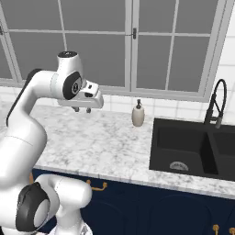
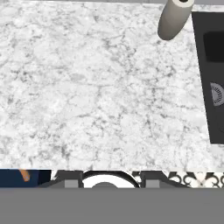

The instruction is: Pick up the knife from the drawer and place it on the cutting board. Then place the meat from the plate to the cutting board.

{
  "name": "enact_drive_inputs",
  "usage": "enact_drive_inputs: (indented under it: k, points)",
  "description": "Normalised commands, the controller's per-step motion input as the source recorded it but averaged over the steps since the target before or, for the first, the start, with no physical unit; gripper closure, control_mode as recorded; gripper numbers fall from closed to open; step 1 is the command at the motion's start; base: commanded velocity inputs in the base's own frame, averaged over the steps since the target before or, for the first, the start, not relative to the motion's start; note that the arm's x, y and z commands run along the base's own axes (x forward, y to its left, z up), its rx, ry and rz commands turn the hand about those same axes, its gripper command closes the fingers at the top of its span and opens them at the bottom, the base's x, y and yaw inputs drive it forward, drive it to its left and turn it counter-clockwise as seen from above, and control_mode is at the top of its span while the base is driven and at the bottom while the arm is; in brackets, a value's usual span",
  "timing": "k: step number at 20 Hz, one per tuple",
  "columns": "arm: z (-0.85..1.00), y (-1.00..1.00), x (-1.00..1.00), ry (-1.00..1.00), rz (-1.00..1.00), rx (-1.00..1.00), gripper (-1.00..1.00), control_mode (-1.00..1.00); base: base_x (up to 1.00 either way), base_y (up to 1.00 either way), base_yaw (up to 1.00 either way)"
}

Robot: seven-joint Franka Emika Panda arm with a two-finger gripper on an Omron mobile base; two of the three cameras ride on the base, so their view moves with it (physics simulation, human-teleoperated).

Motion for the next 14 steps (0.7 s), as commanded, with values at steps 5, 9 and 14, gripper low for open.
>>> enact_drive_inputs:
  k: [5,9,14]
  points:
    - [-0.22,0.04,-0.24,0.03,0.00,-0.13,-1.00,-1.00,0.00,0.00,0.00]
    - [-0.46,0.00,-0.18,0.08,0.03,-0.07,-1.00,1.00,-0.16,0.02,0.06]
    - [0.00,0.00,0.00,0.00,0.00,0.00,-1.00,1.00,-0.50,0.00,0.56]
